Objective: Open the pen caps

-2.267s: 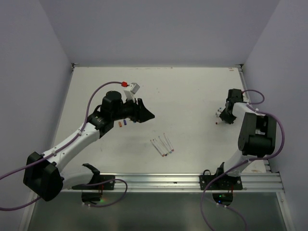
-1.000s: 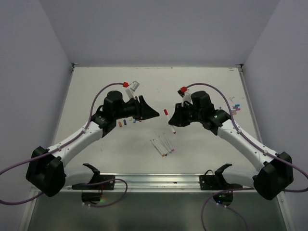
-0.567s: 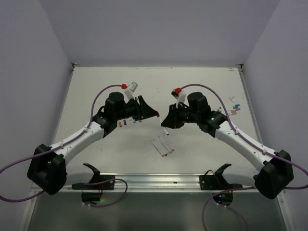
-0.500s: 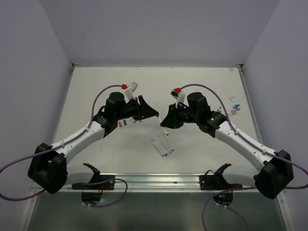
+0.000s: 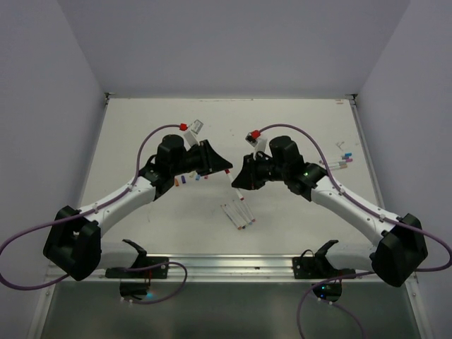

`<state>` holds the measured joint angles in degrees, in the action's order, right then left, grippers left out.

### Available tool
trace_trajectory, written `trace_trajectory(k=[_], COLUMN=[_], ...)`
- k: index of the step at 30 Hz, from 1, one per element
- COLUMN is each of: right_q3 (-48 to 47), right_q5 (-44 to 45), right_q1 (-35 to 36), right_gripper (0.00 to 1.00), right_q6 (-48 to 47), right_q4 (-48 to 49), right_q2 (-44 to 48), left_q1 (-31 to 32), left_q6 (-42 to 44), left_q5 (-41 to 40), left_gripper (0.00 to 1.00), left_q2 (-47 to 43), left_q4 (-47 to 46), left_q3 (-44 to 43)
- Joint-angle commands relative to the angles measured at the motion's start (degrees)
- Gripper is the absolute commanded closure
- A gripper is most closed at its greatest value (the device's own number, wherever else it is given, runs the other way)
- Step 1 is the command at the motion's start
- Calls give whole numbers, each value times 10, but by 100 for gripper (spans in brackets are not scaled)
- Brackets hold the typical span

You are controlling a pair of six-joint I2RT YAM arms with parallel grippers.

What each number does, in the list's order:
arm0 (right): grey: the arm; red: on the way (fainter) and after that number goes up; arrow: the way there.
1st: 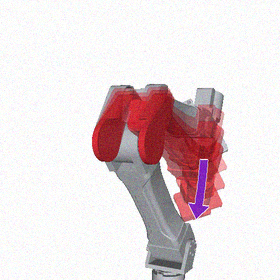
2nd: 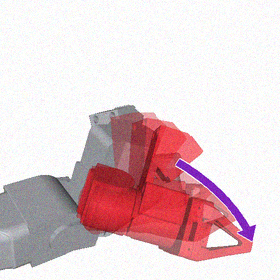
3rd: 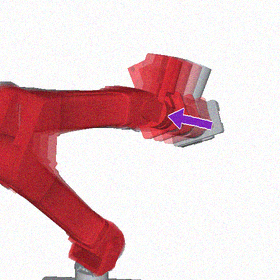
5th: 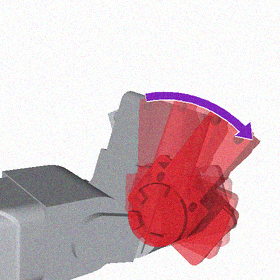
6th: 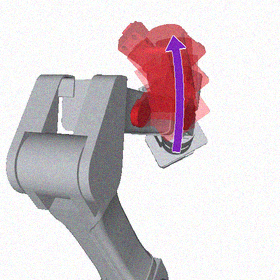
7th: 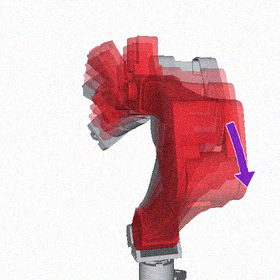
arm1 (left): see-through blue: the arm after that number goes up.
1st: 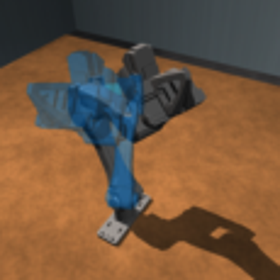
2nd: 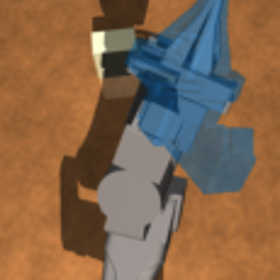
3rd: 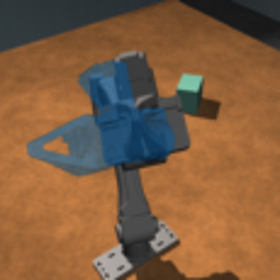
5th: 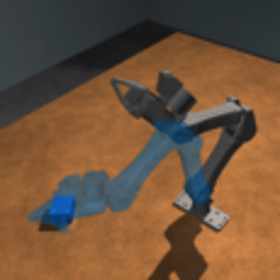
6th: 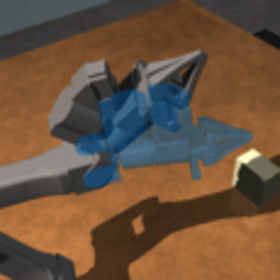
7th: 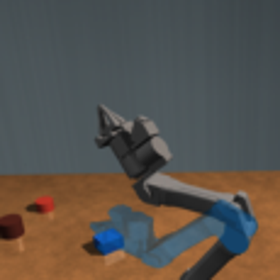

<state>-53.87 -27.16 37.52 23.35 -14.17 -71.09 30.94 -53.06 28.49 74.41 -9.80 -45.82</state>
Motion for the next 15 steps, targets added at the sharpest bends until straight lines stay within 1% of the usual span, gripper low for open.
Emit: trace_trajectory(k=[1,4,5,7,9,12,15], right_q3=[1,-2,-3,-4,-4,-8,-7], right_q5=[-1,6,7,14,18,21,27], right_q1=[4,5,5,6,7,8,9], right_gripper=[100,100,100,100,100,100,100], right_q6=[6,12,14,20,25,31,38], right_q4=[29,37,40,46,52,54,56], right_q2=[-7,-12,-15,-16,-16,-17,-16], left_q1=[3,3,3,3,3,3,3], left_q6=[-7,-7,-6,-7,-9,-7,-8], left_q5=[7,7,7,10,12,10,13], left_gripper=[71,76,79,79,76,76,88], left_q2=[-4,-9,-10,-11,-11,-14,-13], left_q4=[-29,-26,-26,-26,-26,-26,-30], left_q3=[-11,-10,-12,-12,-11,-10,-8])
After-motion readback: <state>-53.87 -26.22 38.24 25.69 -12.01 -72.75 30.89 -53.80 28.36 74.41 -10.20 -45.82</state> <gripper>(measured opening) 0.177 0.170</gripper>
